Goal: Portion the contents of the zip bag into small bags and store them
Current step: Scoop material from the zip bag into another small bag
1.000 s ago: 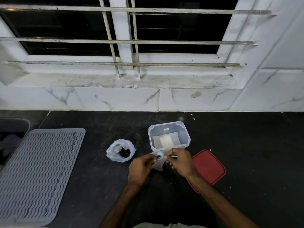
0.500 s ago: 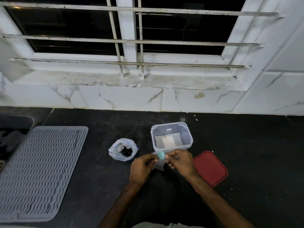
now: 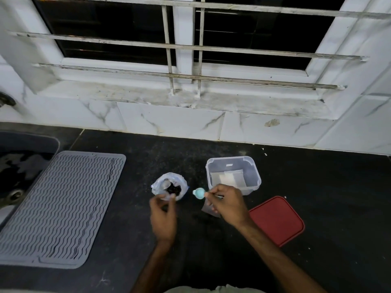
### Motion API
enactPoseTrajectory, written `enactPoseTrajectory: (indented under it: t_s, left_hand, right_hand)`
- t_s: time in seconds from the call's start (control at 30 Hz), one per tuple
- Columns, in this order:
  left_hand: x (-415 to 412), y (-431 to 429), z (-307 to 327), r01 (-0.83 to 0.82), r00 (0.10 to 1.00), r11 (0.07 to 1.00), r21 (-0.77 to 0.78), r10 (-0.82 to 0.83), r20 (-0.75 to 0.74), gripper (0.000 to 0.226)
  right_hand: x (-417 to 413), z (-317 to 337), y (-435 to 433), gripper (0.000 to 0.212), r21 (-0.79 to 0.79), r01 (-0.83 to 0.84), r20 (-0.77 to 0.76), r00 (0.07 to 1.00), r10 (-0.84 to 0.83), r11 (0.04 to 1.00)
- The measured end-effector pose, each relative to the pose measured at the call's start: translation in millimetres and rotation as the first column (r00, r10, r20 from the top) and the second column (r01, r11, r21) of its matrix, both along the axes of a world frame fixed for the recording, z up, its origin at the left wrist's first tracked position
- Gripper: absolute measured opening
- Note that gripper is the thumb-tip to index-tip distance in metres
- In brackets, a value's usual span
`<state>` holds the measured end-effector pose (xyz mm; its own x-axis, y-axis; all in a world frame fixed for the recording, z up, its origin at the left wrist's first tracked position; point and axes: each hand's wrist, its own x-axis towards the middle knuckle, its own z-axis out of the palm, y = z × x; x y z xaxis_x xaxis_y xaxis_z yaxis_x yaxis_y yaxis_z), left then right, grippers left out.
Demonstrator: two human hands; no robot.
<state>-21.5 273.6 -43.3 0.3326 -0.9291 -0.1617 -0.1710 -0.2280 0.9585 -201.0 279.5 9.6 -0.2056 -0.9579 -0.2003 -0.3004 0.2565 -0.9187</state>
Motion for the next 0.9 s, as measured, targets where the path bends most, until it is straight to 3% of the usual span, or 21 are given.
enactPoseTrajectory:
  t_s: [0.07, 0.13, 0.2, 0.33, 0.43, 0.57, 0.77, 0.9]
  left_hand:
    - [17.9, -8.5, -16.8, -0.144, 0.988, 0.971, 0.191, 0.153, -0.033, 0.045]
    - [29.1, -19.1, -38.6, -0.084, 0.994, 0.916, 0.393, 0.106, -0.033, 0.064]
    - [32.5, -31.5, -53.9, 0.013, 1.000, 0.901, 0.434, -0.008, -0.013, 0.072]
    - [20.1, -54.2, -45.6, 0.135, 0.991, 0.898, 0.419, -0.125, -0.050, 0.049]
    - [17.1, -64.2, -43.1, 0.103, 0.994, 0.907, 0.409, -0.109, -0.008, 0.032]
    - [16.2, -65.4, -50.0, 0.103, 0.994, 0.932, 0.348, -0.111, 0.002, 0.016]
    - [15.2, -61.7, -57.3, 0.143, 0.989, 0.969, 0.203, -0.130, -0.075, 0.003]
    - [13.6, -64.1, -56.0, 0.138, 0.990, 0.978, 0.155, -0.132, -0.051, 0.006]
  right_hand:
    - [25.0, -6.7, -13.9, 0.013, -0.015, -0.069, -0.079, 0.995, 0.068, 0.997]
    - [48.1, -20.2, -29.2, 0.012, -0.008, -0.138, -0.209, 0.969, 0.133, 0.990]
    - [66.1, -33.1, -43.2, 0.016, 0.019, -0.197, -0.412, 0.892, 0.187, 0.980]
    - [80.1, -43.1, -59.6, 0.027, 0.208, -0.301, -0.710, 0.607, 0.356, 0.930]
    - [79.3, -48.2, -66.0, 0.029, 0.264, -0.289, -0.752, 0.535, 0.384, 0.920]
    - [79.9, -53.8, -72.9, 0.030, 0.293, -0.212, -0.740, 0.567, 0.362, 0.932]
    - [84.9, -65.8, -73.0, 0.025, 0.172, -0.032, -0.530, 0.839, 0.120, 0.985]
    - [80.1, -79.5, -77.3, 0.027, 0.195, 0.090, -0.351, 0.936, -0.016, 0.977]
